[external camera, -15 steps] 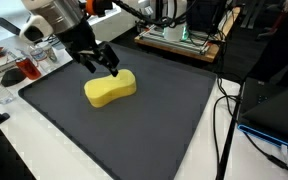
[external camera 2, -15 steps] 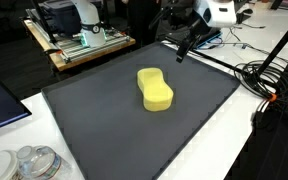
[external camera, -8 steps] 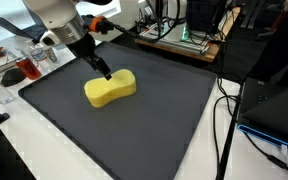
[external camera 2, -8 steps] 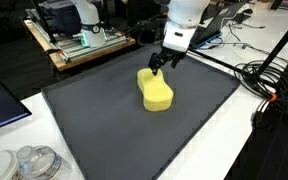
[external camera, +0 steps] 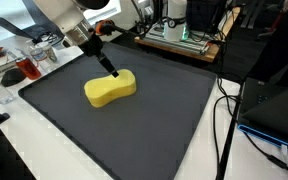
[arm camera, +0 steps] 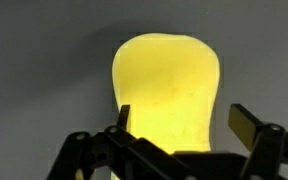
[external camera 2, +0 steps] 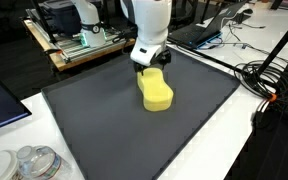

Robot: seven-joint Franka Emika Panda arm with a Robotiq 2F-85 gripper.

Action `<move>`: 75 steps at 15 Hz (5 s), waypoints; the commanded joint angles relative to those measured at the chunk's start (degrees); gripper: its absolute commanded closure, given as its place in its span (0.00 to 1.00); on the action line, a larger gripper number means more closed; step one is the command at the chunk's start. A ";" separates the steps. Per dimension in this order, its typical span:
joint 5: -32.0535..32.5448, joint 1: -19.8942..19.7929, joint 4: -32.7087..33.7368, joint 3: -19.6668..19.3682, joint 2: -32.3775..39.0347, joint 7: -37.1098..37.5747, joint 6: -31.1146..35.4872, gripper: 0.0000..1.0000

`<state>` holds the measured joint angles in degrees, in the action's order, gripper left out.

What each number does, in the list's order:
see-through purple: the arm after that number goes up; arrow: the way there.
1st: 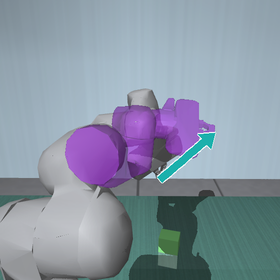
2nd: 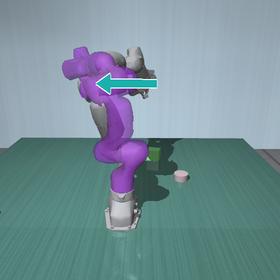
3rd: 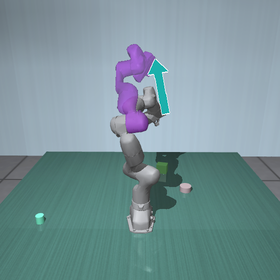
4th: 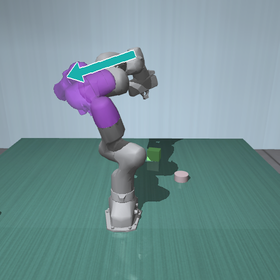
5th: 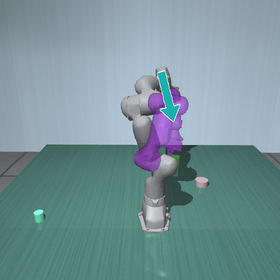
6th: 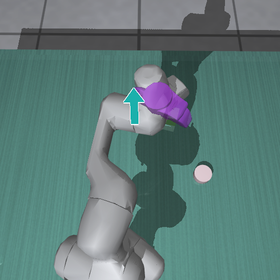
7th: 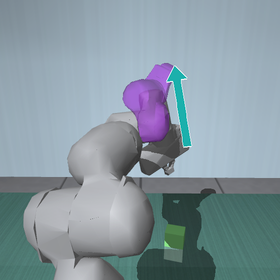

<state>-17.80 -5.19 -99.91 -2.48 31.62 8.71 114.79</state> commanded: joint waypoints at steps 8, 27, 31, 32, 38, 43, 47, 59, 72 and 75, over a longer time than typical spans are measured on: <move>-10.08 -6.57 -10.64 4.31 0.32 -19.79 11.96 0.00; -9.25 -10.05 -10.30 4.66 -5.85 -32.44 -4.67 0.97; -0.45 -7.12 -11.08 1.68 -14.11 -27.46 -7.38 0.95; 2.51 -6.17 -11.10 0.97 -16.38 -25.54 -7.91 0.95; 20.96 -0.45 -8.85 0.02 -26.55 -14.79 -13.59 0.95; 35.25 3.97 -6.57 2.15 -31.33 -7.57 -19.38 0.95; 42.54 6.49 -4.76 4.27 -32.43 -4.85 -22.96 0.95; 56.17 11.24 -2.06 9.27 -32.58 -0.59 -30.17 0.68; 57.17 12.14 -1.93 10.54 -32.05 -0.19 -32.15 0.00; 56.62 12.01 -1.81 10.47 -31.92 -0.60 -32.10 0.00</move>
<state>38.06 6.25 -102.28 8.04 -0.47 8.08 84.24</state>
